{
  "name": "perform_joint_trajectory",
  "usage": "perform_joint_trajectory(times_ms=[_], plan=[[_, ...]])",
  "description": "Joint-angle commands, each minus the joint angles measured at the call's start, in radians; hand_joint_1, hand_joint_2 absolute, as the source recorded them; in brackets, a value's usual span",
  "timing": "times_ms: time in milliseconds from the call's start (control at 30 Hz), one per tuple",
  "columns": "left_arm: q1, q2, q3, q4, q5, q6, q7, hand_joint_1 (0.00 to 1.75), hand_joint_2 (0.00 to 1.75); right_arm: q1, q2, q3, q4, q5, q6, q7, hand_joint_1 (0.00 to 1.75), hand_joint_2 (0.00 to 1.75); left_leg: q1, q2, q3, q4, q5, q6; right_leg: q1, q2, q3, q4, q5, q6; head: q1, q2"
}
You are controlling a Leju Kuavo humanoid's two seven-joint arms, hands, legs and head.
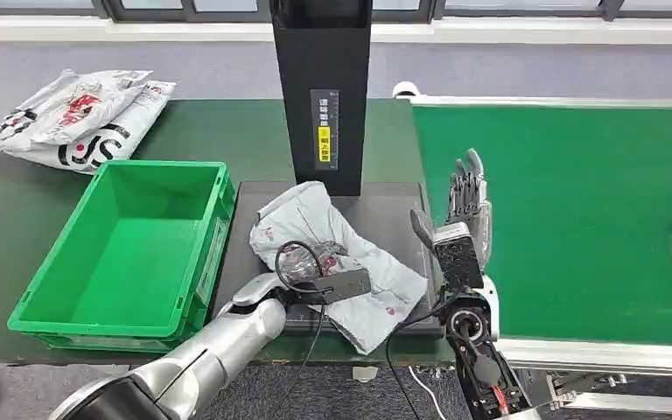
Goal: Moved the parcel from conveyor to table for the left to box.
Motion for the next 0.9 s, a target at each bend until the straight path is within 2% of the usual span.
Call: perform_joint_trajectory(times_ms=[33,233,267,467,567,700,733,767,900], plan=[[0.027,0.022,-0.085,0.072,-0.021,-0.036,0.020,1.75,1.75,0.002,0.010,-0.035,-0.015,0.015,0.015,0.015,0.00,1.75,-0.001,0.003,0.002,-0.002,0.000,0.000,0.000,0.002,0.001,-0.002,0.001,0.000,0.000,0.000],[0.002,0.010,0.050,0.037,0.033,0.124,-0.011,1.75,1.75,0.067,0.012,-0.062,-0.088,0.061,0.014,0.031,0.00,1.75,0.000,0.002,0.004,-0.002,0.000,0.000,0.000,0.001,0.003,-0.002,0.000,-0.001,0.000,0.000],[-0.005,0.004,0.103,0.017,0.068,0.182,-0.041,1.75,1.75,0.072,0.014,-0.067,-0.092,0.062,0.014,0.031,0.00,1.75,0.000,0.003,0.004,-0.003,0.001,0.000,0.000,0.001,0.002,-0.002,0.001,-0.001,0.000,0.000],[-0.114,0.016,0.183,-0.201,0.026,0.482,-0.141,1.75,1.75,0.063,0.012,-0.055,-0.054,0.067,-0.007,0.007,0.00,1.75,0.001,0.000,-0.003,0.002,0.001,0.000,0.001,-0.001,-0.004,0.001,0.001,-0.001,0.000,0.000],[-0.120,0.023,0.206,-0.260,-0.002,0.430,-0.109,1.75,1.75,0.049,0.013,-0.051,-0.041,0.066,-0.012,0.009,0.00,1.75,0.001,0.002,-0.008,0.003,0.003,-0.002,0.001,0.000,-0.010,0.002,0.003,-0.002,0.000,0.000],[-0.098,0.015,0.226,-0.251,-0.026,0.444,-0.123,1.75,1.75,0.050,0.010,-0.048,-0.043,0.064,-0.014,0.011,0.00,1.75,0.000,0.005,-0.004,-0.001,0.002,-0.001,0.000,0.004,-0.007,-0.001,0.003,-0.002,0.000,0.000],[-0.113,0.019,0.214,-0.260,-0.082,0.554,-0.144,1.75,1.75,0.041,0.009,-0.046,-0.033,0.062,-0.011,0.012,0.00,1.75,0.000,0.004,-0.005,-0.001,0.002,-0.002,0.001,0.003,-0.007,-0.001,0.003,-0.002,0.000,0.000],[-0.131,0.023,0.207,-0.281,-0.112,0.584,-0.139,1.75,1.75,0.031,0.007,-0.045,-0.018,0.062,-0.012,0.012,0.00,1.75,0.000,0.004,-0.005,-0.001,0.002,-0.001,0.001,0.003,-0.007,-0.001,0.003,-0.002,0.000,0.000],[-0.102,0.073,0.250,-0.507,-0.266,0.616,-0.049,1.75,1.75,-0.013,-0.014,-0.017,0.083,0.013,-0.029,-0.032,0.00,1.75,0.001,0.005,-0.010,0.001,0.002,-0.002,0.001,0.005,-0.013,0.001,0.004,-0.002,0.000,0.000]])
